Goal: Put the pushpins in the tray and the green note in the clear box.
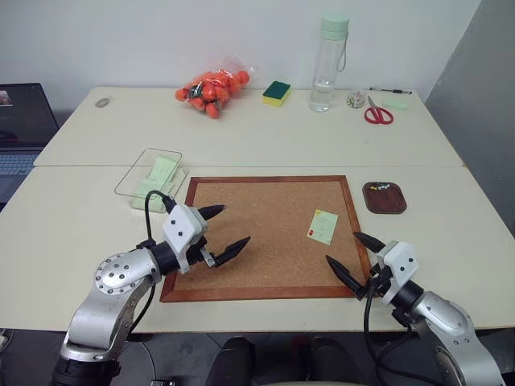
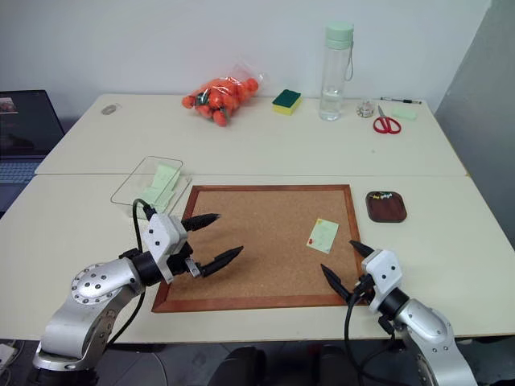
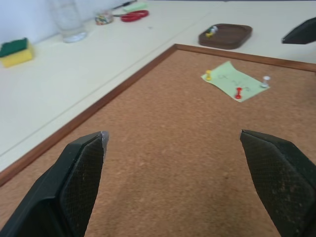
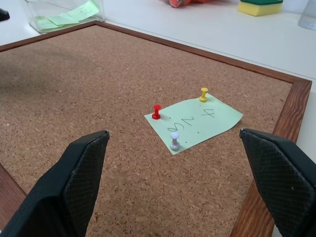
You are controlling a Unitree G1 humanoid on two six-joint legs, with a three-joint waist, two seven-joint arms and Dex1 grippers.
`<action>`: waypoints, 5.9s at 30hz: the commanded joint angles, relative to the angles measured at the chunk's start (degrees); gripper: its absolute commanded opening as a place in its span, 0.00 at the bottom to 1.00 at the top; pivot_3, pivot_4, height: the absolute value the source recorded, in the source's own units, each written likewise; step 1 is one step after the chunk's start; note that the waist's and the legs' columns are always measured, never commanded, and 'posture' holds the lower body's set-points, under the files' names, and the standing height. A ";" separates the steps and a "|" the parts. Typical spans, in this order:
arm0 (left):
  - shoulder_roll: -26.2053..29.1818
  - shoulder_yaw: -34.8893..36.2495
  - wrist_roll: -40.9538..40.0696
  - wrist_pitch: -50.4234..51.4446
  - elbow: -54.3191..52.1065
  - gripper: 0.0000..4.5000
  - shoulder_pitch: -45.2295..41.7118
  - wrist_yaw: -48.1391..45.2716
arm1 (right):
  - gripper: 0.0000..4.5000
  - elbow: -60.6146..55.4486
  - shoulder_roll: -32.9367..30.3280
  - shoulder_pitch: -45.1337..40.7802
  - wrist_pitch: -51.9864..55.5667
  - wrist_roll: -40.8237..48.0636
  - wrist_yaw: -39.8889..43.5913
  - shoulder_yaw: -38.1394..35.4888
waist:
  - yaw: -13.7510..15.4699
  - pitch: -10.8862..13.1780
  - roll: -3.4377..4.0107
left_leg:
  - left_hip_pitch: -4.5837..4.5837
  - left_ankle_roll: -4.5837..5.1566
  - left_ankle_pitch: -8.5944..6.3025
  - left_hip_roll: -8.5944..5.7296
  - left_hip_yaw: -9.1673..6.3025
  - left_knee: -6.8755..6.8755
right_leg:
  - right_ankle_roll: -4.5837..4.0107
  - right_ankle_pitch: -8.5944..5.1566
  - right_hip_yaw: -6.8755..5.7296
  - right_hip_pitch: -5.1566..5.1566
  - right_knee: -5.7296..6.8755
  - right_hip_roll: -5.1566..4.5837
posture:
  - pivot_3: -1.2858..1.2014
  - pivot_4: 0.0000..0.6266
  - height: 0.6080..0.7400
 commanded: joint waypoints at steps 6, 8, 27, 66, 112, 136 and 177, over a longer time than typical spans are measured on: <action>0.97 -0.21 -3.23 3.46 0.29 0.99 -3.35 -2.51 | 1.00 -8.88 -4.19 -8.23 15.70 5.81 -1.05 -1.90 | -0.16 0.01 0.00 | 0.02 0.00 0.00 0.01 0.00 0.03 | 0.03 0.02 0.02 0.00 0.02 0.01 | 0.52 0.24 1.00; 1.43 0.00 -3.20 3.73 1.15 0.99 -3.76 -3.03 | 1.00 -8.91 -5.89 -11.84 20.22 5.22 -1.28 -0.78 | -0.26 0.02 0.01 | 0.01 0.00 0.00 0.01 -0.01 0.03 | 0.02 0.02 0.01 0.00 0.01 0.03 | 0.52 0.24 1.00; 2.12 -2.58 -1.37 2.05 5.60 0.99 -3.55 -5.75 | 1.00 -0.11 -0.71 -27.55 32.94 5.89 -3.68 3.24 | -0.42 0.03 0.00 | -0.62 0.00 0.01 -0.03 0.00 0.06 | -0.28 0.19 0.00 -0.60 0.11 0.04 | 0.52 0.24 1.00; -4.71 -12.17 9.20 -3.69 25.81 0.01 -11.61 -4.79 | 1.00 5.57 4.24 -32.79 37.38 3.89 -9.01 3.54 | -0.60 0.05 -0.06 | -0.30 -0.01 0.08 -0.07 0.05 0.16 | -0.35 0.14 0.09 -0.63 0.86 0.05 | 0.52 0.24 1.00; -5.21 -12.08 9.87 -5.18 25.53 0.00 -9.92 -4.03 | 0.01 13.74 6.59 -37.99 36.22 -2.21 -9.86 7.62 | -0.77 0.04 -0.05 | -0.29 -0.01 0.08 -0.06 0.10 0.13 | -0.35 0.14 0.13 -0.65 0.86 0.05 | 0.52 0.24 1.00; -4.66 -12.15 9.89 -4.30 24.74 0.00 -9.19 -3.59 | 0.01 7.50 7.46 -39.37 36.82 0.91 -8.54 3.51 | -0.90 0.05 -0.04 | -0.29 -0.01 0.08 -0.04 0.11 0.11 | -0.35 0.14 0.13 -0.67 0.86 0.05 | 0.52 0.24 1.00; -3.88 -11.51 10.19 -4.06 24.48 0.00 -10.08 -4.73 | 0.39 33.15 -5.16 -43.07 23.80 -5.56 -9.25 -8.93 | -0.72 0.03 0.00 | -0.10 0.04 0.09 -0.07 0.31 0.07 | -0.36 0.13 0.26 -0.57 0.87 0.01 | 0.52 0.24 1.00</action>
